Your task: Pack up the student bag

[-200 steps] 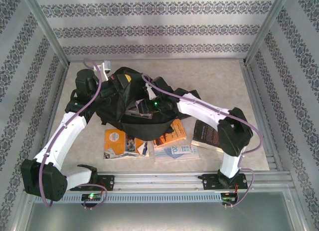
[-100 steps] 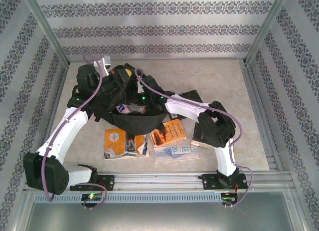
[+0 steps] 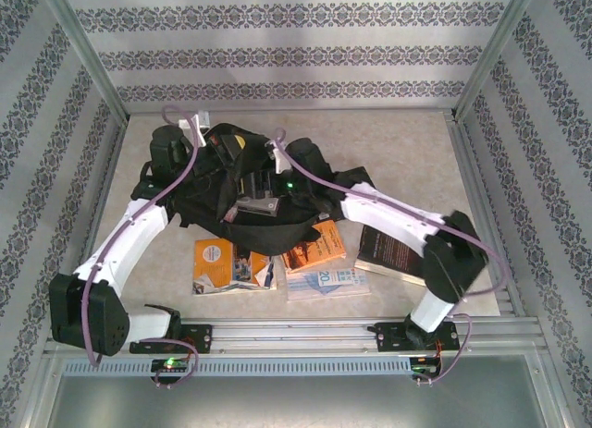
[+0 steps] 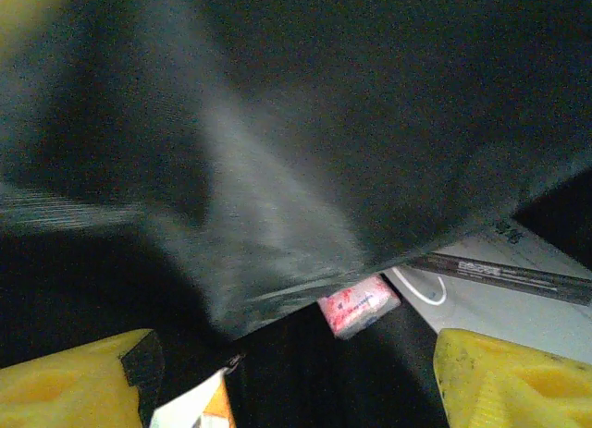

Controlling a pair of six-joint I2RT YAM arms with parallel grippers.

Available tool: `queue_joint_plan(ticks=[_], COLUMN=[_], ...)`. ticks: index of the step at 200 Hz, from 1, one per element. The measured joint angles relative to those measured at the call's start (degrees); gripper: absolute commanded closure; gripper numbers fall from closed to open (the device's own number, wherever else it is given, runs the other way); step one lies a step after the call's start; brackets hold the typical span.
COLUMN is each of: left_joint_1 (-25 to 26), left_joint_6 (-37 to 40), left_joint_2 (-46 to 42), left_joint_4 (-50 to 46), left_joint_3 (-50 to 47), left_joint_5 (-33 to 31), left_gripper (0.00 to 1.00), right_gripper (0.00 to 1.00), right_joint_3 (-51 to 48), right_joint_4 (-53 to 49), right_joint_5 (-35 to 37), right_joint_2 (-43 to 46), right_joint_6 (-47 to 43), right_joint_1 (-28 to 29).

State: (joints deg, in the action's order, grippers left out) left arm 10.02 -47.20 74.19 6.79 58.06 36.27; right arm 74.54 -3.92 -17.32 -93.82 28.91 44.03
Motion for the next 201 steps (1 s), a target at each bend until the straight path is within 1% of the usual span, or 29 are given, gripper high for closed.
queue_joint_plan(ticks=[23, 39, 50, 64, 79, 84, 90, 96, 107, 119, 120, 124, 134, 150, 171, 186, 190, 191, 201], left_joint_1=[0.0, 0.2, 0.3, 0.7, 0.9, 0.9, 0.9, 0.9, 0.9, 0.9, 0.9, 0.9, 0.9, 0.9, 0.9, 0.9, 0.9, 0.9, 0.9], left_joint_6=[-1.1, -1.5, -1.7, -2.0, -2.5, -2.8, -3.2, -3.5, -4.4, -5.0, -5.2, -5.4, -5.6, -5.6, -5.6, -5.6, -5.6, -5.6, -5.6], left_joint_2=[1.1, 1.2, 1.4, 1.6, 2.0, 2.2, 2.4, 2.5, 2.8, 2.8, 2.8, 2.8, 2.8, 2.6, 2.0, 1.3, 1.1, 1.0, 0.7], left_joint_4=[3.0, 4.5, 6.0, 8.5, 11.2, 11.8, 12.6, 13.1, 14.3, 15.2, 15.4, 15.5, 16.0, 16.1, 16.1, 16.1, 16.1, 16.1, 16.1], left_joint_3=[-3.0, -4.5, -5.2, -6.3, -7.8, -8.2, -8.7, -9.1, -9.6, -9.8, -9.8, -9.8, -9.8, -9.8, -9.9, -10.0, -10.1, -10.1, -10.2], left_joint_5=[0.5, 0.8, 1.0, 1.3, 1.7, 1.9, 2.1, 2.4, 2.8, 3.0, 3.0, 3.1, 3.2, 3.2, 3.2, 3.2, 3.2, 3.2, 3.2], left_gripper=[1.0, 1.0, 1.0, 1.0, 1.0, 1.0, 1.0, 1.0, 1.0, 1.0, 1.0, 1.0, 1.0, 1.0, 1.0, 1.0, 1.0, 1.0, 1.0], right_gripper=[0.28, 0.31, 0.33, 0.33, 0.32, 0.32, 0.28, 0.26, 0.23, 0.23, 0.23, 0.24, 0.25, 0.23, 0.2, 0.19, 0.19, 0.18, 0.18], right_joint_3=[-4.6, -9.4, -13.0, -17.1, -20.7, -21.6, -22.8, -23.5, -24.5, -24.7, -24.7, -24.7, -24.7, -24.2, -22.8, -21.9, -21.7, -21.5, -21.1], right_joint_4=[-5.4, -10.0, -15.0, -21.0, -27.5, -29.5, -32.2, -34.3, -38.4, -42.8, -43.7, -44.2, -46.0, -46.9, -44.9, -42.6, -42.3, -41.9, -40.6], right_joint_5=[4.3, 7.9, 11.1, 13.2, 13.0, 12.9, 13.0, 13.3, 15.0, 19.0, 20.1, 20.6, 23.2, 27.2, 30.0, 32.2, 32.4, 32.7, 33.4], right_joint_2=[8.9, 14.5, 18.5, 22.6, 26.0, 27.0, 28.1, 28.9, 30.2, 30.7, 30.7, 30.7, 29.8, 27.2, 23.4, 21.4, 21.0, 20.5, 18.8], right_joint_6=[-3.0, -2.6, -1.2, 1.0, 2.3, 2.6, 2.8, 2.9, 2.9, 2.7, 2.6, 2.6, 1.5, -1.4, -9.5, -19.0, -20.2, -22.1, -28.2], right_joint_1=[0.0, 0.0, 0.0, 0.0, 0.0, 0.4, 1.1, 2.3, 6.6, 13.6, 15.3, 16.2, 21.5, 26.7, 30.8, 33.7, 34.1, 34.6, 36.1])
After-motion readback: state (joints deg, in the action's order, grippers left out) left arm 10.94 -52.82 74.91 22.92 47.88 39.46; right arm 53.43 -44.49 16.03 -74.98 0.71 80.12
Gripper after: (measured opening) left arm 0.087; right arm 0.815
